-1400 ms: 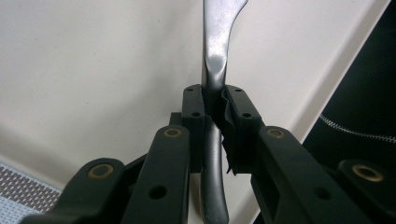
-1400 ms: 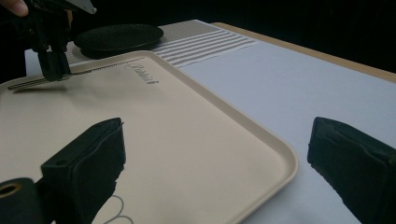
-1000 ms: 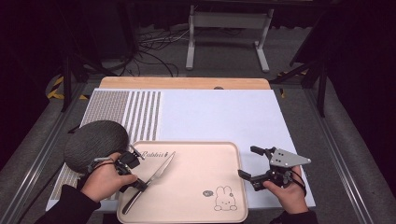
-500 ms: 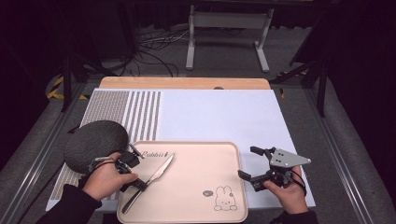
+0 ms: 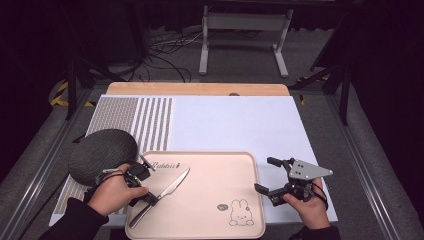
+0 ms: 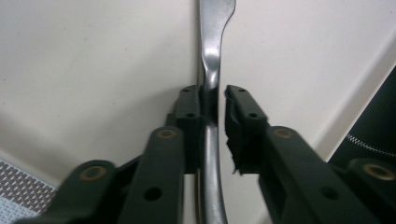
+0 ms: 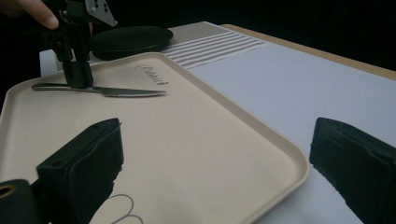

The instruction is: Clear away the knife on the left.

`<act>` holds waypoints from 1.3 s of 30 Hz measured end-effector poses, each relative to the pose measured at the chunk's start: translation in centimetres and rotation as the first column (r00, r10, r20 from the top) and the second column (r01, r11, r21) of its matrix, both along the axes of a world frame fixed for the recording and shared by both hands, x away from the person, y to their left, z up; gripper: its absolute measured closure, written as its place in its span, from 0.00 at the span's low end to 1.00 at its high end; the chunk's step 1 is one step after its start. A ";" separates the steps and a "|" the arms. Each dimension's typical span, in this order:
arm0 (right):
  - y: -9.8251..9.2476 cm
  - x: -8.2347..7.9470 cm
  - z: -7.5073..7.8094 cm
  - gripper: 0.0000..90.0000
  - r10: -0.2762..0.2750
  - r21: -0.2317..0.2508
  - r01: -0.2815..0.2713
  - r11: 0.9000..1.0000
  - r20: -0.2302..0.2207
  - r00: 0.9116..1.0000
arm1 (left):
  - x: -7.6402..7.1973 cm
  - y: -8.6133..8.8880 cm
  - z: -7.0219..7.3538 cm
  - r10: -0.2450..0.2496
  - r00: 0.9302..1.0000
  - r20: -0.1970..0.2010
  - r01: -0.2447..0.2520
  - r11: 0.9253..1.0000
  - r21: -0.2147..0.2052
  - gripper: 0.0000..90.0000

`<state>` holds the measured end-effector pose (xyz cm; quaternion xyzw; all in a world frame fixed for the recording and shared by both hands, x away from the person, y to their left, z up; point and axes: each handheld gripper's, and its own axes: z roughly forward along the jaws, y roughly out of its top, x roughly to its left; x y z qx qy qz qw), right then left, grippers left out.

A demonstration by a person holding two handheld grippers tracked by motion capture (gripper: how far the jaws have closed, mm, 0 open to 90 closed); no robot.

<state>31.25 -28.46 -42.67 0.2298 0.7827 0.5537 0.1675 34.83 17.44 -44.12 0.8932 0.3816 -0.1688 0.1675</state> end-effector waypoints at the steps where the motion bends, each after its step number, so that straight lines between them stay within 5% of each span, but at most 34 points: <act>1: 0.0 0.0 0.0 0.04 0.002 0.002 -0.002 1.000 0.000 1.000 | 0.0 0.0 0.0 0.000 1.000 0.000 0.000 1.000 0.000 0.75; 3: 0.0 0.0 0.0 0.04 0.004 0.002 -0.004 1.000 0.002 1.000 | -0.1 -0.2 0.2 0.001 1.000 0.027 -0.001 1.000 0.002 0.70; 4: 0.0 0.0 0.0 0.04 0.003 0.002 -0.003 1.000 0.002 1.000 | -0.2 -0.3 0.3 -0.009 0.999 0.041 0.009 1.000 0.006 0.57; 5: 0.0 0.0 0.0 0.04 0.003 0.002 -0.003 1.000 0.002 1.000 | -0.3 -0.4 0.5 -0.009 0.998 0.064 0.009 1.000 0.003 0.57; 8: 0.0 0.0 0.0 0.04 0.000 0.001 0.000 1.000 0.002 1.000 | -0.4 -0.6 1.1 -0.042 0.988 0.146 0.041 0.999 0.006 0.34; 14: 0.0 0.0 0.0 0.04 0.001 0.002 -0.001 1.000 0.004 1.000 | -0.5 -1.2 2.2 -0.107 0.949 0.296 0.126 0.991 -0.046 0.22; 16: 0.0 0.0 0.0 0.04 0.001 0.002 -0.001 1.000 0.003 1.000 | -0.7 -1.5 2.6 -0.147 0.896 0.418 0.197 0.977 -0.078 0.27; 17: 0.0 0.0 0.0 0.04 0.001 0.002 -0.001 1.000 0.003 1.000 | -0.7 -1.5 2.6 -0.147 0.896 0.418 0.197 0.977 -0.078 0.32; 18: 0.0 0.0 0.0 0.04 0.003 0.003 -0.003 1.000 0.003 1.000 | -0.8 -1.6 2.7 -0.159 0.885 0.438 0.216 0.973 -0.083 0.38; 19: 0.0 0.0 0.0 0.04 0.002 0.003 -0.002 1.000 0.003 1.000 | -0.8 -1.7 2.9 -0.177 0.858 0.483 0.264 0.957 -0.118 0.42; 23: 0.0 0.0 0.0 0.04 0.001 0.001 -0.001 1.000 0.002 1.000 | -0.9 -2.0 2.9 -0.221 0.823 0.523 0.339 0.930 -0.140 0.62; 24: 0.0 0.0 0.0 0.04 0.001 0.001 -0.001 1.000 0.002 1.000 | -1.0 -2.1 2.9 -0.237 0.826 0.512 0.352 0.926 -0.139 0.72; 25: 0.0 0.0 0.0 0.04 0.001 0.001 -0.001 1.000 0.002 1.000 | -1.0 -2.2 2.8 -0.260 0.820 0.510 0.375 0.917 -0.136 0.81; 26: 0.0 0.0 0.0 0.04 0.001 0.001 -0.001 1.000 0.002 1.000 | -1.0 -2.2 2.8 -0.260 0.820 0.510 0.375 0.917 -0.136 0.91; 27: 0.0 0.0 0.0 0.04 0.000 0.001 0.000 1.000 0.002 1.000 | -1.1 -2.3 2.7 -0.284 0.805 0.521 0.398 0.910 -0.119 1.00; 28: 0.0 0.0 0.0 0.04 0.001 0.000 -0.001 1.000 0.002 1.000 | -1.1 -2.7 2.3 -0.341 0.777 0.529 0.446 0.891 -0.081 1.00; 29: 0.0 0.0 -0.1 0.04 0.001 0.000 -0.001 1.000 0.002 1.000 | -1.1 -2.9 2.1 -0.361 0.773 0.522 0.464 0.882 -0.078 1.00; 31: 0.0 0.0 -0.1 0.04 0.001 0.000 -0.001 1.000 0.002 1.000 | -0.9 -3.2 1.6 -0.383 0.774 0.504 0.484 0.871 -0.082 1.00; 37: 0.0 0.1 -0.1 0.04 0.001 0.001 -0.001 1.000 0.002 1.000 | -0.7 -3.7 0.8 -0.404 0.788 0.465 0.486 0.871 -0.067 1.00; 39: 0.0 0.1 -0.1 0.04 0.003 0.002 -0.003 1.000 0.001 1.000 | -0.7 -3.7 0.6 -0.418 0.785 0.457 0.489 0.871 -0.043 1.00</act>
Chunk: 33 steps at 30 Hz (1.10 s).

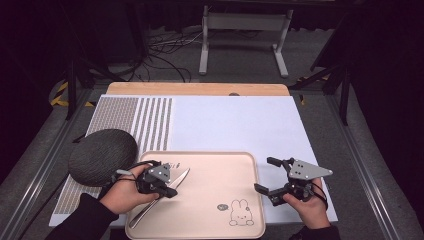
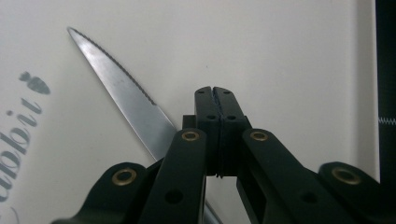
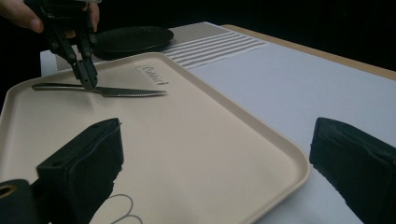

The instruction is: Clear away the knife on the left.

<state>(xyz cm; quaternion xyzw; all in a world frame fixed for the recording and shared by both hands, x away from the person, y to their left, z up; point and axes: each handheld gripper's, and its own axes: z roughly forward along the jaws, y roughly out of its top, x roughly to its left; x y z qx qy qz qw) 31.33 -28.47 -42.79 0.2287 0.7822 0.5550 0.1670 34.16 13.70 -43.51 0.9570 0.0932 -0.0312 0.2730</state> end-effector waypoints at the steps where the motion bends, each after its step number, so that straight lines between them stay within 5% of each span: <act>1: 0.0 0.0 0.0 0.04 0.002 0.000 -0.002 1.000 -0.001 1.000 | 0.0 0.0 -0.1 0.001 1.000 -0.004 -0.001 1.000 0.016 1.00; 15: 0.0 0.1 -0.2 0.04 0.002 -0.009 -0.002 1.000 -0.008 1.000 | 0.3 0.1 -1.2 0.004 0.999 -0.052 -0.001 0.998 0.055 1.00; 33: -0.2 0.0 -0.2 0.04 -0.007 -0.003 0.007 1.000 -0.004 1.000 | 0.6 1.2 -0.9 0.047 0.999 -0.024 -0.044 0.994 0.096 1.00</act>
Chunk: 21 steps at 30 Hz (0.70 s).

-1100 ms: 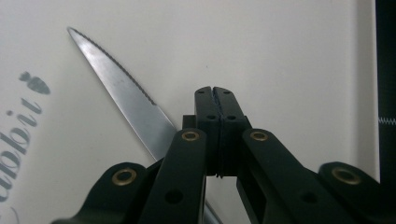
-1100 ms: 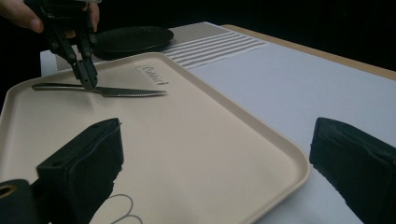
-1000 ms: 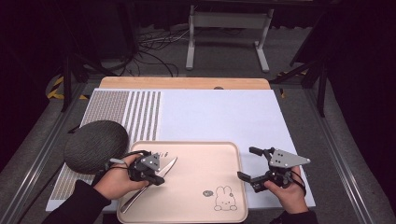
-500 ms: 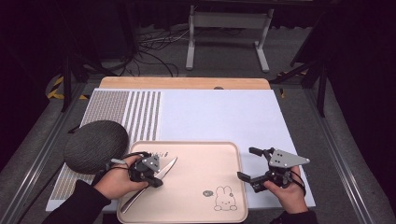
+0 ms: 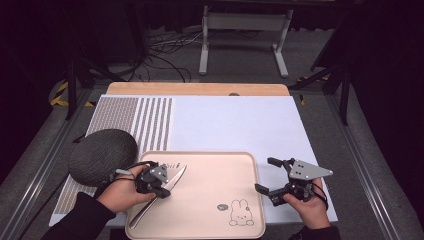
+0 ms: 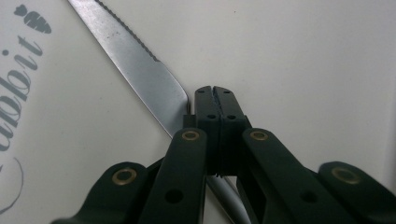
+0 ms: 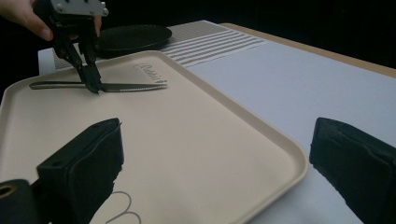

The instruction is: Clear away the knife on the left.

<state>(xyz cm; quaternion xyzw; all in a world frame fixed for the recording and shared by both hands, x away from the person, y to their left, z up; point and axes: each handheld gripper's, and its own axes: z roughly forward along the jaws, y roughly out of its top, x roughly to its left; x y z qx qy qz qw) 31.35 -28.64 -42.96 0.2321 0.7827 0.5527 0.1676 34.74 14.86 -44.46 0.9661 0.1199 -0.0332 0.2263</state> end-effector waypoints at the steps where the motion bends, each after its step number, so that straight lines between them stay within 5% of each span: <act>1: 0.0 0.0 0.0 0.04 0.001 -0.001 -0.001 1.000 -0.001 1.000 | 0.0 0.0 0.0 0.000 1.000 0.000 0.000 1.000 0.000 1.00; 21: 0.3 0.1 -0.4 0.04 0.007 -0.013 -0.007 1.000 -0.013 1.000 | -0.3 2.9 -0.1 0.107 0.994 0.015 -0.107 0.994 -0.006 1.00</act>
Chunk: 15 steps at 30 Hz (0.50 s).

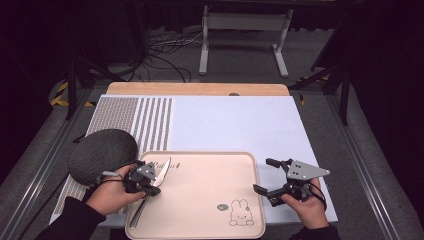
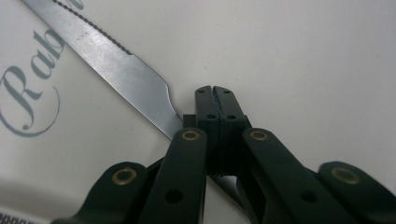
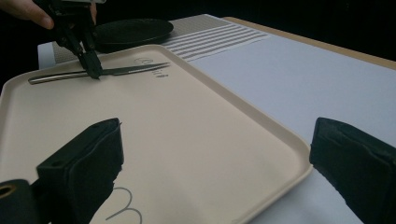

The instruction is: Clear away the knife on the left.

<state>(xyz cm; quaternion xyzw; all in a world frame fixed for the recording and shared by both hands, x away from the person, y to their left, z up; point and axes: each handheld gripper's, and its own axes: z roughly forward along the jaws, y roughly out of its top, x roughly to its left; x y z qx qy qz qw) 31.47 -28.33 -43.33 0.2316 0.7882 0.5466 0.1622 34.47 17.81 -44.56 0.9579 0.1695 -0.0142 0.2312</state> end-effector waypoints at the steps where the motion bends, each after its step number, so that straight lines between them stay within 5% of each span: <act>1: 0.0 0.0 0.0 0.04 0.000 0.001 0.000 1.000 0.000 1.000 | -0.1 0.1 0.0 0.006 1.000 0.000 -0.006 1.000 0.003 1.00; 15: 0.2 0.0 -0.1 0.04 0.004 -0.009 -0.004 1.000 -0.006 1.000 | -0.5 1.1 0.1 0.063 0.998 0.000 -0.063 0.998 0.021 1.00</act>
